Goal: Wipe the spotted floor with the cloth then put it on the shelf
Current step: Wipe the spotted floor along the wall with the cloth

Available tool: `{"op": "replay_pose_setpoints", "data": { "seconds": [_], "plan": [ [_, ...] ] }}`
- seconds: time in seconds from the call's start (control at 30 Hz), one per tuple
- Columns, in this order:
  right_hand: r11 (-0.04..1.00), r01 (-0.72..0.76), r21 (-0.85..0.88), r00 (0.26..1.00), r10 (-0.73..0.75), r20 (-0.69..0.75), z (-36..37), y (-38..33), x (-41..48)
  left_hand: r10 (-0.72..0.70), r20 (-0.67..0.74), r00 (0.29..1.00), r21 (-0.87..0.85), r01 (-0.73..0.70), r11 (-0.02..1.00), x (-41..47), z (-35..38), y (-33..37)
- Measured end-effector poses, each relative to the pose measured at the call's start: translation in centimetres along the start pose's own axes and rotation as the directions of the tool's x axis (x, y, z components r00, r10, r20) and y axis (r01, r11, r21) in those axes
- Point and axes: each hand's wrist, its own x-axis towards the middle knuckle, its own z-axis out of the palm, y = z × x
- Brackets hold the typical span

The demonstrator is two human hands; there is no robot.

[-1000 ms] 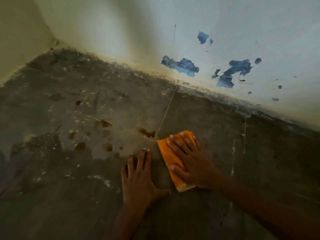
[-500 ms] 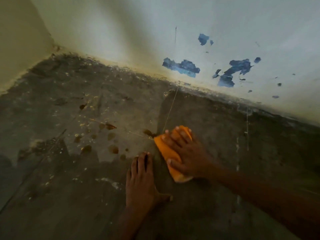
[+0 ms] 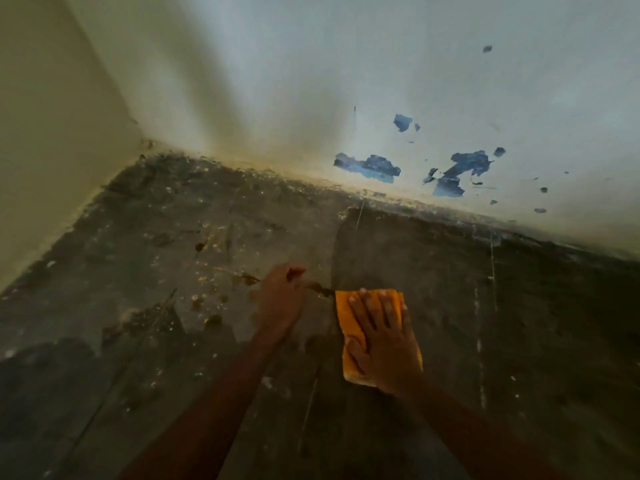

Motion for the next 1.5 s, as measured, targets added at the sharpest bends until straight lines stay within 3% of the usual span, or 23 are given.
{"op": "replay_pose_setpoints", "data": {
  "seconds": [0.1,0.17,0.3,0.37,0.5,0.63,0.73,0.8,0.9,0.93,1.0,1.07,1.13,1.2,1.23,1.3,1.33,1.37,1.43,1.5],
  "plan": [
    [0.997,-0.058,0.05,0.998,0.057,0.037,-0.1,-1.3,-0.8,0.141,-0.011,0.99,0.183,-0.137,0.974,4.2,-0.4,0.4],
    [0.997,-0.056,0.057,0.997,0.053,0.054,-0.2,-1.3,-0.5,0.233,0.112,0.966,0.421,-0.259,0.87,7.3,-0.6,0.1],
    [0.992,-0.123,0.034,0.992,0.123,-0.014,-0.9,0.5,7.6,0.117,0.382,0.917,0.636,-0.352,0.687,13.9,-2.1,-1.7],
    [0.992,-0.122,0.023,0.992,0.122,0.01,-1.6,1.0,14.9,0.056,0.469,0.881,0.626,-0.377,0.682,15.1,-2.6,-3.8],
    [0.992,-0.118,0.04,0.991,0.116,0.061,-2.0,-1.2,23.0,0.121,0.448,0.886,0.571,-0.388,0.723,15.2,-2.0,-6.7],
    [0.973,0.232,-0.02,0.972,-0.231,0.048,-0.6,-2.4,10.0,0.13,0.505,0.853,0.564,-0.44,0.698,16.1,-2.5,-5.6],
    [0.933,0.357,0.041,0.933,-0.358,0.043,-0.4,1.2,6.3,0.121,0.534,0.837,0.581,-0.467,0.667,16.2,-3.2,-4.4],
    [0.958,0.278,-0.071,0.961,-0.277,0.027,-0.3,3.0,12.5,0.103,0.537,0.837,0.589,-0.46,0.665,16.2,-3.0,-4.5],
    [0.986,-0.163,0.022,0.986,0.163,0.029,-1.8,1.5,23.1,0.157,0.497,0.853,0.585,-0.464,0.665,16.8,-2.6,-5.0],
    [0.975,-0.213,0.06,0.977,0.212,0.029,-1.7,-0.2,23.8,0.168,0.488,0.857,0.57,-0.458,0.682,16.8,-2.6,-5.1],
    [0.999,0.003,0.032,1.0,-0.003,-0.001,-0.6,-3.9,18.9,0.163,0.503,0.849,0.541,-0.456,0.706,16.4,-3.2,-5.7],
    [0.951,0.31,0.01,0.95,-0.31,-0.019,0.3,-5.9,9.8,0.162,0.578,0.799,0.487,-0.498,0.717,16.3,-4.5,-5.7],
    [0.909,0.415,0.037,0.907,-0.417,0.062,-0.4,-4.6,6.0,0.136,0.607,0.783,0.443,-0.475,0.76,15.9,-6.7,-5.5],
    [0.883,0.466,-0.05,0.881,-0.459,0.114,-0.9,-2.5,10.4,0.104,0.604,0.79,0.465,-0.455,0.76,14.9,-8.6,-6.0],
    [0.909,0.407,-0.083,0.909,-0.396,0.128,-1.3,-2.2,14.1,0.095,0.592,0.8,0.497,-0.456,0.739,14.3,-9.2,-6.6],
    [0.995,0.096,-0.041,0.988,-0.091,0.121,-2.0,-3.1,20.7,0.128,0.53,0.838,0.542,-0.451,0.709,12.6,-9.6,-8.1],
    [0.999,-0.045,0.005,0.995,0.045,0.094,-1.9,-4.5,22.1,0.139,0.498,0.856,0.555,-0.438,0.707,11.7,-9.8,-8.9],
    [0.997,-0.075,0.027,0.995,0.074,0.067,-1.4,-5.9,21.9,0.151,0.474,0.867,0.552,-0.427,0.716,10.9,-9.8,-9.4],
    [0.99,0.133,-0.044,0.99,-0.131,0.043,-0.3,-9.6,16.3,0.169,0.482,0.86,0.542,-0.444,0.713,9.9,-10.1,-10.0],
    [0.93,0.365,-0.04,0.93,-0.363,0.057,0.6,-12.1,7.2,0.182,0.5,0.847,0.537,-0.468,0.702,9.4,-10.9,-10.6]
  ]
}}
